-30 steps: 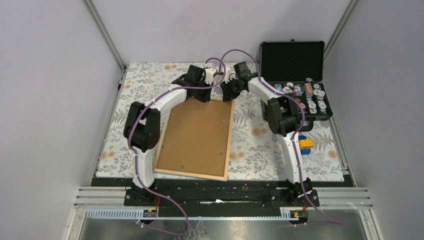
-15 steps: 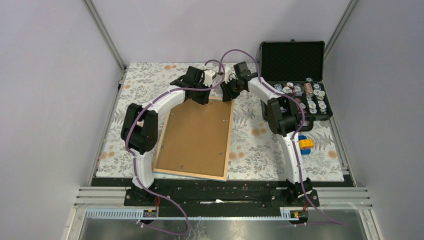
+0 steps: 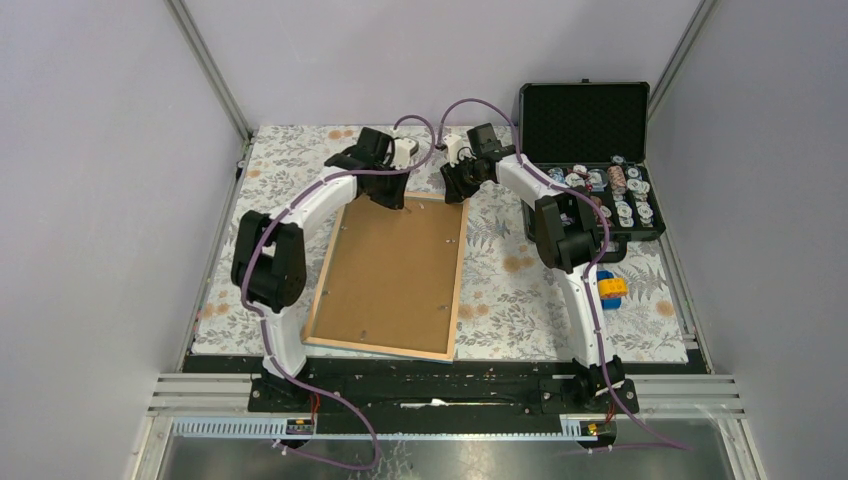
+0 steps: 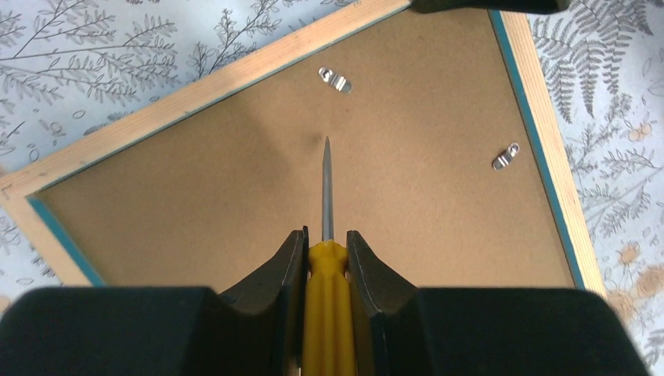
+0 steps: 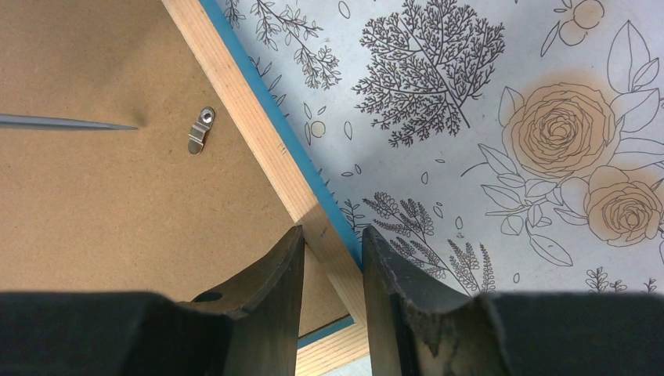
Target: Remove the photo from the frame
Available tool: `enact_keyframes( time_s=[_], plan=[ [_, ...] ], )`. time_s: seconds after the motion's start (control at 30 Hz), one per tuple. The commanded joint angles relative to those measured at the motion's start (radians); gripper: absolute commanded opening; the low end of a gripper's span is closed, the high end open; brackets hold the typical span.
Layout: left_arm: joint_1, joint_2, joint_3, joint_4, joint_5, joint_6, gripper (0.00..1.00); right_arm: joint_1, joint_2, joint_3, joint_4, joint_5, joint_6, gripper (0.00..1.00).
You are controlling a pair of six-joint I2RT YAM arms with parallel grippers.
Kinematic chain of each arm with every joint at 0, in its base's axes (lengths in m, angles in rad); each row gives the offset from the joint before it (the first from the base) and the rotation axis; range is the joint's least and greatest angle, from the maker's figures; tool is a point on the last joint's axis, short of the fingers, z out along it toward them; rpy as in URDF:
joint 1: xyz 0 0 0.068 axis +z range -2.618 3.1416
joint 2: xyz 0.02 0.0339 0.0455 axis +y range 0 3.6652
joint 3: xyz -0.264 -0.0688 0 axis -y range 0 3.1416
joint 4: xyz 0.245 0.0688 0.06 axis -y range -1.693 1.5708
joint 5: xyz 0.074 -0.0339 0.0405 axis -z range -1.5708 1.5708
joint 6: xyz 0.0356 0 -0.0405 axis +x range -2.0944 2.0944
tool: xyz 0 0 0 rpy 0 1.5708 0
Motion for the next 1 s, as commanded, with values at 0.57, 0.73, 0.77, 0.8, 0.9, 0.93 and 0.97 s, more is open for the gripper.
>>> enact_keyframes(
  time_s=[0.57, 0.73, 0.77, 0.8, 0.9, 0.93, 0.97],
  plan=[
    [0.189, -0.228, 0.008, -0.341, -0.186, 0.318, 0.00, -0.002, -0.093, -0.124, -0.031, 0.054, 0.011, 0.00],
    [0.188, -0.224, -0.002, -0.350, -0.211, 0.326, 0.00, -0.002, -0.117, -0.165, -0.032, 0.087, 0.025, 0.00],
    [0.187, -0.222, -0.003, -0.349, -0.211, 0.327, 0.00, -0.002, -0.122, -0.171, -0.031, 0.088, 0.028, 0.00],
    [0.187, -0.219, -0.007, -0.349, -0.211, 0.326, 0.00, -0.002, -0.125, -0.177, -0.031, 0.087, 0.030, 0.00],
    [0.186, -0.208, -0.019, -0.336, -0.250, 0.329, 0.00, -0.002, -0.129, -0.182, -0.031, 0.085, 0.037, 0.00],
    [0.186, -0.202, -0.019, -0.332, -0.253, 0.324, 0.00, -0.002, -0.130, -0.182, -0.031, 0.085, 0.038, 0.00],
    [0.185, -0.197, -0.016, -0.332, -0.254, 0.320, 0.00, -0.002, -0.130, -0.182, -0.032, 0.085, 0.039, 0.00]
  ],
)
